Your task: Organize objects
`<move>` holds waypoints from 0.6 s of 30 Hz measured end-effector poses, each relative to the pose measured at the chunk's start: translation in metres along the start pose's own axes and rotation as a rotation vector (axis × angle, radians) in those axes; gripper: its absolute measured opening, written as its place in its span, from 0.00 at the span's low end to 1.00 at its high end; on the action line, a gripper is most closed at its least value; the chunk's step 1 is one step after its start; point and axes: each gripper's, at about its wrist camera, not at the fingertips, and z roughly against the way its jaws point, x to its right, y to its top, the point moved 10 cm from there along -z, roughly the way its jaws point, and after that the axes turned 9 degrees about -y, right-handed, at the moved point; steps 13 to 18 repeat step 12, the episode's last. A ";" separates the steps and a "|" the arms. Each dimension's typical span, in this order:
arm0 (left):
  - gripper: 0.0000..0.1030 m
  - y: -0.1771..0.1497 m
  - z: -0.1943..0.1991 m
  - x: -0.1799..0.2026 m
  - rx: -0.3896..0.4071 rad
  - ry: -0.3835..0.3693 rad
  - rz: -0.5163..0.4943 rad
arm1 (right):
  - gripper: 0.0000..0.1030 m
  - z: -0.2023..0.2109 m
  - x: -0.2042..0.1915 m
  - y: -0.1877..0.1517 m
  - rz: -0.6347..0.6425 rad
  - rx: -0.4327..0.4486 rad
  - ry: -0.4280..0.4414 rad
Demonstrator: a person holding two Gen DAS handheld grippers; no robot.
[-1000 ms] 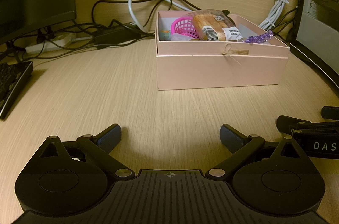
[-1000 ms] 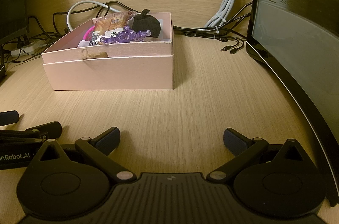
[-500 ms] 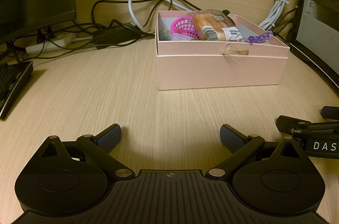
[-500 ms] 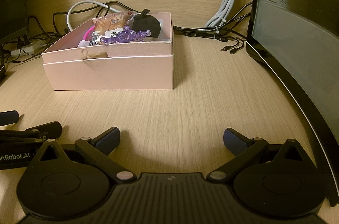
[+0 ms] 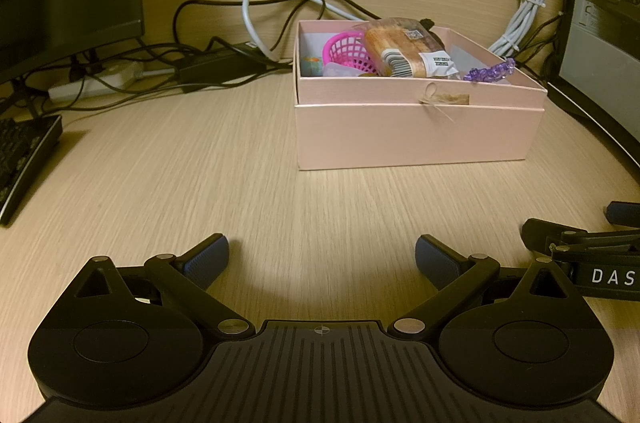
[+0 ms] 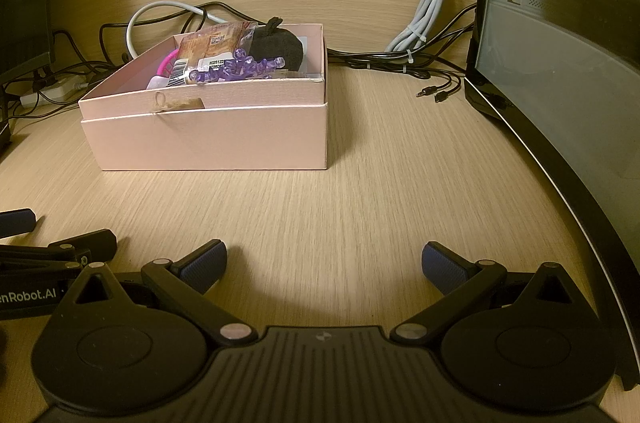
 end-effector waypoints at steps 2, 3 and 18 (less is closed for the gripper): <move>0.99 0.000 0.000 0.001 0.001 0.010 0.005 | 1.00 0.000 0.000 0.000 0.000 0.000 0.000; 0.99 0.000 0.000 0.001 0.001 0.010 0.005 | 1.00 0.000 0.000 0.000 0.000 0.000 0.000; 0.98 -0.002 0.001 0.003 -0.001 -0.009 -0.005 | 1.00 0.000 0.000 0.000 0.000 0.000 0.000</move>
